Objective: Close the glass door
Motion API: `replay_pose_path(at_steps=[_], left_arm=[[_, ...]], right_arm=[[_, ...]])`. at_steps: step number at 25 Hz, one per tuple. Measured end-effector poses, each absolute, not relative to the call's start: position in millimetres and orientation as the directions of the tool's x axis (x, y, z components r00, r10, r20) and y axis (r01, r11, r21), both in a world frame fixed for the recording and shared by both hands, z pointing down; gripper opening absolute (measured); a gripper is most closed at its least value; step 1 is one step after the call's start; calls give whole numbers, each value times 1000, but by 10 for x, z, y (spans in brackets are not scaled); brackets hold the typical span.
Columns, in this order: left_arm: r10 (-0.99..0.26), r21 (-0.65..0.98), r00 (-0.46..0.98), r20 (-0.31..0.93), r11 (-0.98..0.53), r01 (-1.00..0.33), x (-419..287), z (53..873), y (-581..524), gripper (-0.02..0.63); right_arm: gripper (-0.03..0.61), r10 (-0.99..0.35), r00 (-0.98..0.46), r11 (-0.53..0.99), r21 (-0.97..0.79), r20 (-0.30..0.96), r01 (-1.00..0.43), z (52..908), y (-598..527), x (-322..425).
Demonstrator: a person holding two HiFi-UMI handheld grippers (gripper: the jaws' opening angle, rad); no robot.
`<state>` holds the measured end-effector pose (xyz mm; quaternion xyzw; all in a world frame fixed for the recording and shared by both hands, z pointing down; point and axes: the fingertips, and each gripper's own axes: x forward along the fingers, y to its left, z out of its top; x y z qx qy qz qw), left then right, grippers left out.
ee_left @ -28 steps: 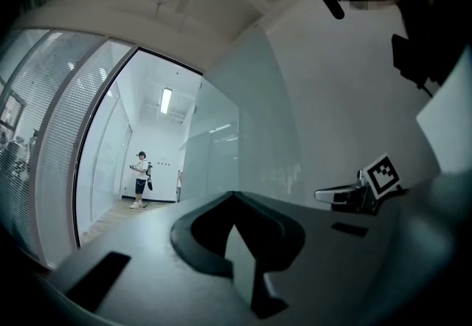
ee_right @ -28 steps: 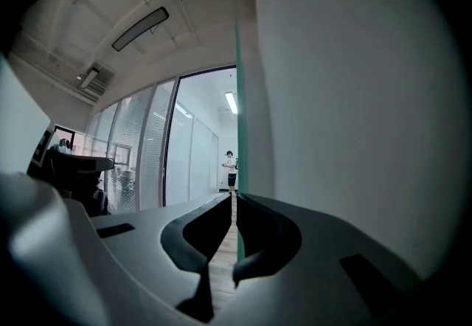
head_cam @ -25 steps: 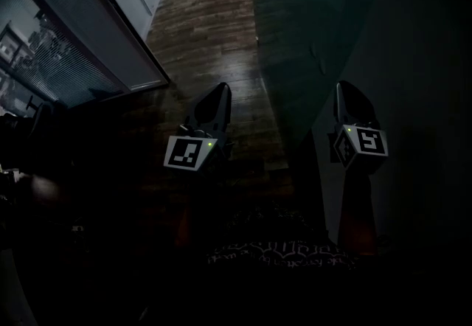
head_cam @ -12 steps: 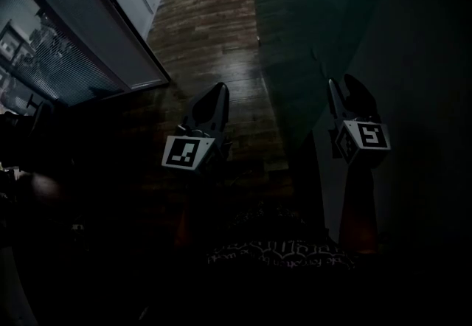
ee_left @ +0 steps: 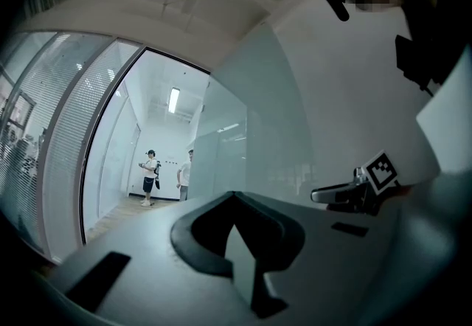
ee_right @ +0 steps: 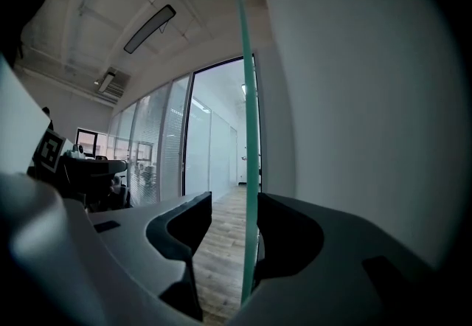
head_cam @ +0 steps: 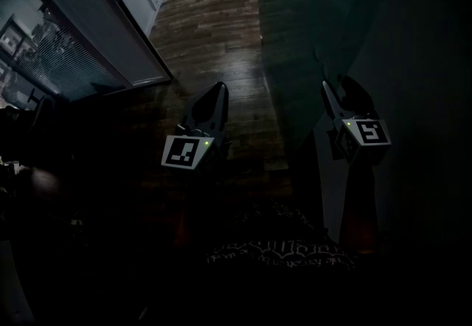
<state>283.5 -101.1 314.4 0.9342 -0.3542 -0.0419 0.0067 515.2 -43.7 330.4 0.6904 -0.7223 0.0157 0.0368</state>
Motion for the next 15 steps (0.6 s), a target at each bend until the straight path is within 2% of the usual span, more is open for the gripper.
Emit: replay_pose_path(at_steps=[15], left_arm=[[-746,24,664,-55,-666,-746,2667,3090,-957,2]], right_arm=[[175,-981,-183,183,-1,63,-983,3242,-512,4927]])
